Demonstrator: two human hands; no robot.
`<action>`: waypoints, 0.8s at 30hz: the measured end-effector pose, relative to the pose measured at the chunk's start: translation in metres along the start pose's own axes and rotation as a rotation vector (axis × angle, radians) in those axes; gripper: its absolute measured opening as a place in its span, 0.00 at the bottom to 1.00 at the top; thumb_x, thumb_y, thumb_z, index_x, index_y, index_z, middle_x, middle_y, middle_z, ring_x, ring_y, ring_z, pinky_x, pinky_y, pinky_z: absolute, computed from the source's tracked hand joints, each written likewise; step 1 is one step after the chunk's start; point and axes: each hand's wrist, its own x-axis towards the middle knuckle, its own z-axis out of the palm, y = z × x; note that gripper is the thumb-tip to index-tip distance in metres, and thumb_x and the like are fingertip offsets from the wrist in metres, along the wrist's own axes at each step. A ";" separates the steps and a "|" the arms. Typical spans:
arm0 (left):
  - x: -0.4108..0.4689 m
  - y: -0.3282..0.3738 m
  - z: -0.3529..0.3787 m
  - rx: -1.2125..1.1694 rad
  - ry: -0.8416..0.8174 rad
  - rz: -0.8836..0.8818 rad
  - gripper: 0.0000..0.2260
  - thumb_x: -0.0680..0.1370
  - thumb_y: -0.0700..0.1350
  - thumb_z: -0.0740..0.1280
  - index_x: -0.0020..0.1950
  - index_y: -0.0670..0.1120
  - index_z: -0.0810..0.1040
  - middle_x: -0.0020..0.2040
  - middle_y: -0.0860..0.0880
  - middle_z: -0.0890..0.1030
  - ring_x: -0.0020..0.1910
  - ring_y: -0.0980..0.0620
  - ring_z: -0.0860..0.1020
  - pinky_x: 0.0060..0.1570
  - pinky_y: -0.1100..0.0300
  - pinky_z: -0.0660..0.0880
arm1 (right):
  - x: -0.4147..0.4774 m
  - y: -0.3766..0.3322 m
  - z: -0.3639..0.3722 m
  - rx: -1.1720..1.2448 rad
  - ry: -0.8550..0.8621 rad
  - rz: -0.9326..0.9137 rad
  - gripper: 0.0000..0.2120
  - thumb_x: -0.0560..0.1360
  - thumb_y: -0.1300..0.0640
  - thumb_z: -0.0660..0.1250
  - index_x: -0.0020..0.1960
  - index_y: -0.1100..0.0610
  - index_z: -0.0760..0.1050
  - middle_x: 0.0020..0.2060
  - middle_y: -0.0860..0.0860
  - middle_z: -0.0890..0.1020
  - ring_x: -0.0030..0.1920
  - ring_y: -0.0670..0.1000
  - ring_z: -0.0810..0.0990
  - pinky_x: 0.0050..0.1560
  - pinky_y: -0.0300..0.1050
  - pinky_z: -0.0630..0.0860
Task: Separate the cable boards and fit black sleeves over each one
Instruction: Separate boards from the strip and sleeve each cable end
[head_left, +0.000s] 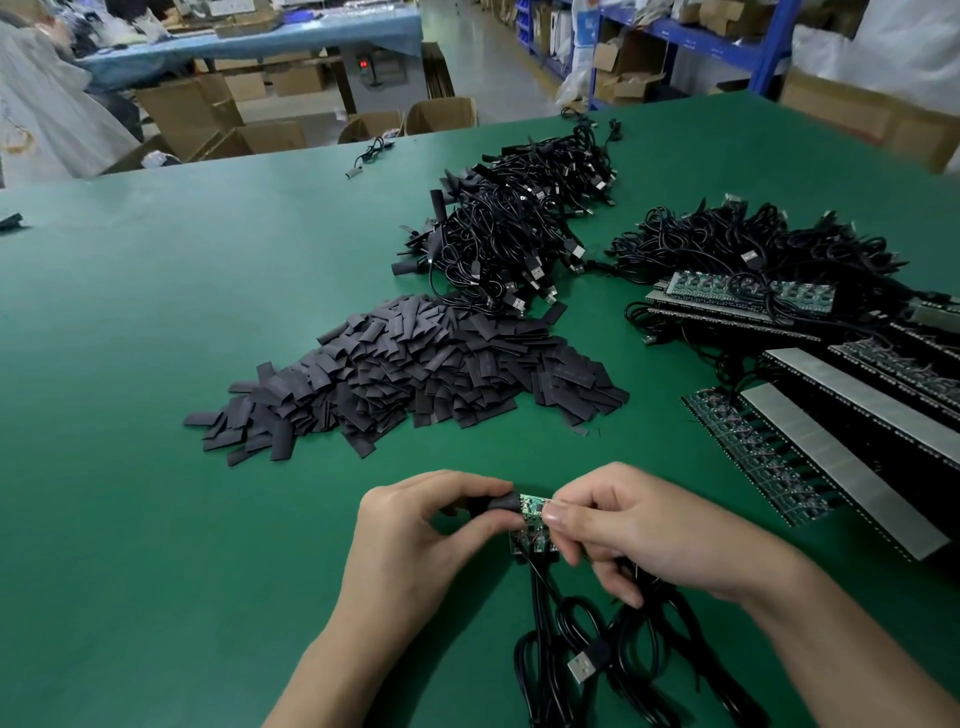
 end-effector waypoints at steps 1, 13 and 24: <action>0.000 0.000 0.000 0.000 0.001 -0.001 0.10 0.69 0.53 0.79 0.46 0.51 0.88 0.43 0.63 0.86 0.42 0.63 0.83 0.46 0.70 0.76 | 0.000 0.000 0.000 -0.022 0.004 0.002 0.21 0.81 0.42 0.61 0.37 0.55 0.75 0.23 0.46 0.63 0.22 0.49 0.72 0.31 0.37 0.70; 0.000 0.000 0.000 0.018 -0.052 0.070 0.10 0.70 0.48 0.79 0.48 0.47 0.88 0.44 0.60 0.86 0.44 0.64 0.84 0.48 0.67 0.79 | -0.004 -0.005 0.001 -0.196 0.052 0.024 0.20 0.79 0.39 0.60 0.38 0.53 0.74 0.21 0.48 0.71 0.23 0.49 0.73 0.35 0.46 0.69; 0.001 -0.001 -0.003 0.037 -0.047 0.050 0.09 0.70 0.50 0.79 0.48 0.49 0.88 0.44 0.61 0.86 0.43 0.63 0.84 0.45 0.63 0.80 | -0.004 -0.004 0.004 -0.346 0.118 0.006 0.18 0.83 0.43 0.61 0.41 0.54 0.73 0.20 0.48 0.74 0.23 0.43 0.73 0.32 0.38 0.70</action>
